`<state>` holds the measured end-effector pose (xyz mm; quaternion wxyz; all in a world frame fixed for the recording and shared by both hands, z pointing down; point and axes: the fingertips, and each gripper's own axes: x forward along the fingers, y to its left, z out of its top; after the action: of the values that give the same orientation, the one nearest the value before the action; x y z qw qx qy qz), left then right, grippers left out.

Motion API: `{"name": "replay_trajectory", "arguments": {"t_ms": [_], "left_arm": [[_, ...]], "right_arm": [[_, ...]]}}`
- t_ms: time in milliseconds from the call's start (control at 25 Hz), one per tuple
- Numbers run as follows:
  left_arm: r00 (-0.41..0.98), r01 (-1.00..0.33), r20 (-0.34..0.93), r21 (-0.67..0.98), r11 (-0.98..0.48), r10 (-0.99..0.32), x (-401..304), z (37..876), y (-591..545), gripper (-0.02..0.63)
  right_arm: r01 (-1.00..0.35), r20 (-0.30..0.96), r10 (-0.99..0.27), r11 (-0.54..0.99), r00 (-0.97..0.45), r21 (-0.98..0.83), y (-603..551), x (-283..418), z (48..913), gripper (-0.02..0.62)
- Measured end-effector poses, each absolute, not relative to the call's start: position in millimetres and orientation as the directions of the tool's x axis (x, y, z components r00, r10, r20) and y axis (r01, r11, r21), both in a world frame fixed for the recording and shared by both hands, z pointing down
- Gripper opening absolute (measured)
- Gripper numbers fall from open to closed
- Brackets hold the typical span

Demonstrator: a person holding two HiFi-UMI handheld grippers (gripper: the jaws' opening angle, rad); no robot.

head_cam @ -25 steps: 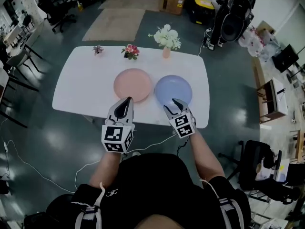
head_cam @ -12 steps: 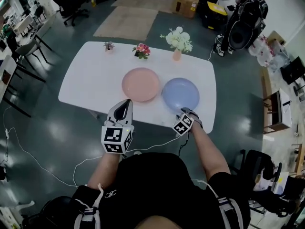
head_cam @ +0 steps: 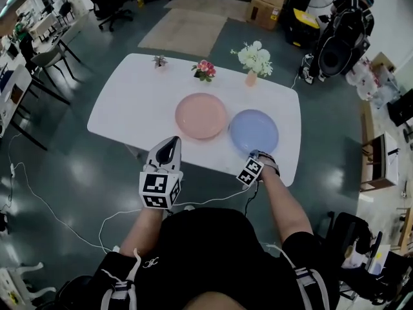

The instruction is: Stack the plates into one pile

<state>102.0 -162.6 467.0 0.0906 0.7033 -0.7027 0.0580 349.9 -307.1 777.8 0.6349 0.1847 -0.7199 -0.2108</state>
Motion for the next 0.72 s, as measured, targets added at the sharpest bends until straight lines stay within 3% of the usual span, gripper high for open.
{"name": "replay_trajectory", "arguments": {"t_ms": [440,720], "left_arm": [[0.002,-0.998,0.191,0.055,0.009,-0.982,91,464,-162,0.012],[-0.039,-0.997,0.184,0.059,0.051,-0.982,68,467,-153,0.012]], "right_arm": [[0.028,0.757,-0.624,0.768,-0.197,0.640,-313,309,732,0.032],[0.075,0.684,-0.656,0.702,-0.318,0.708,-318,241,689,0.032]]}}
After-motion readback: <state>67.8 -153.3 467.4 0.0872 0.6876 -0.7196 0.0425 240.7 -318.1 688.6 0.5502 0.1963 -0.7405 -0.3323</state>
